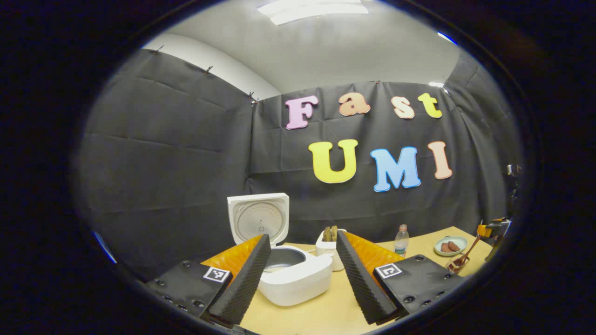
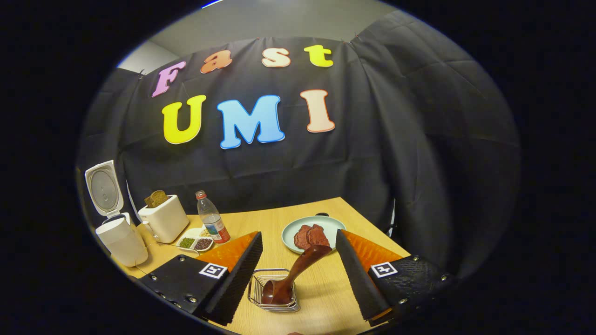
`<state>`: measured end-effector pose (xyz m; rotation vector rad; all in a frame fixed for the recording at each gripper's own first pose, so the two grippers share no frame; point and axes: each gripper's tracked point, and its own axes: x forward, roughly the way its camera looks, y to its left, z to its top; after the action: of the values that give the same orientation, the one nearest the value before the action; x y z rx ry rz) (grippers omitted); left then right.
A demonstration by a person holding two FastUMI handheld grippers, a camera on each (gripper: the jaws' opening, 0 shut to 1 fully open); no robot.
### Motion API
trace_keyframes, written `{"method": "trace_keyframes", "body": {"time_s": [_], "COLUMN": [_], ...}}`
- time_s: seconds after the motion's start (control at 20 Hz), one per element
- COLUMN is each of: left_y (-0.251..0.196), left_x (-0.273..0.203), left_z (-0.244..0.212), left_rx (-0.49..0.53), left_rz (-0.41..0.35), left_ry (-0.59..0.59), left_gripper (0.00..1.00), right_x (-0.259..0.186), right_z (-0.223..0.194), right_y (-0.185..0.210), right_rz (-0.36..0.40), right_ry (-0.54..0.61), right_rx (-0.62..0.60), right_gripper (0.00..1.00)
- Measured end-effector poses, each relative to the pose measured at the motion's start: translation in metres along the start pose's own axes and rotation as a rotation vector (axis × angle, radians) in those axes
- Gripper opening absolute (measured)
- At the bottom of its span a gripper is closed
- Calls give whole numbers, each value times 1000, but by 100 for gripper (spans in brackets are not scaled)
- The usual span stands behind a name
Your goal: Close the left gripper, press the button to open the rice cooker; take a wooden spoon from the chopstick holder with the right hand, scoop a spoonful of rice and pour it into the rice cooker, then put the wooden spoon back into the chopstick holder.
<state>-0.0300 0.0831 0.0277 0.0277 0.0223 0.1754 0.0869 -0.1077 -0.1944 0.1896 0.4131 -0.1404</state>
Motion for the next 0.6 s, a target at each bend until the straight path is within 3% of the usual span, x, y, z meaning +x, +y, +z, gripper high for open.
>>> {"method": "trace_keyframes", "body": {"time_s": [0.25,0.35,0.45,0.5,0.55,0.6], "left_y": [4,7,9,8,8,6], "left_x": [-15,-24,-30,-31,-31,-32], "left_z": [-3,-2,-3,-2,-3,-3], "left_rx": [16,33,52,57,61,63], "left_rz": [40,52,62,61,62,58], "left_ry": [22,26,28,29,29,30], "left_gripper": [100,94,97,91,98,98], "right_x": [25,29,35,36,37,39], "right_z": [-43,-55,-67,-72,-78,-80], "right_y": [-2,2,10,12,11,10], "right_rz": [9,29,60,64,62,62], "right_ry": [136,177,222,243,263,270], "right_rx": [84,113,143,151,150,147], "right_gripper": [96,97,87,82,79,63]}}
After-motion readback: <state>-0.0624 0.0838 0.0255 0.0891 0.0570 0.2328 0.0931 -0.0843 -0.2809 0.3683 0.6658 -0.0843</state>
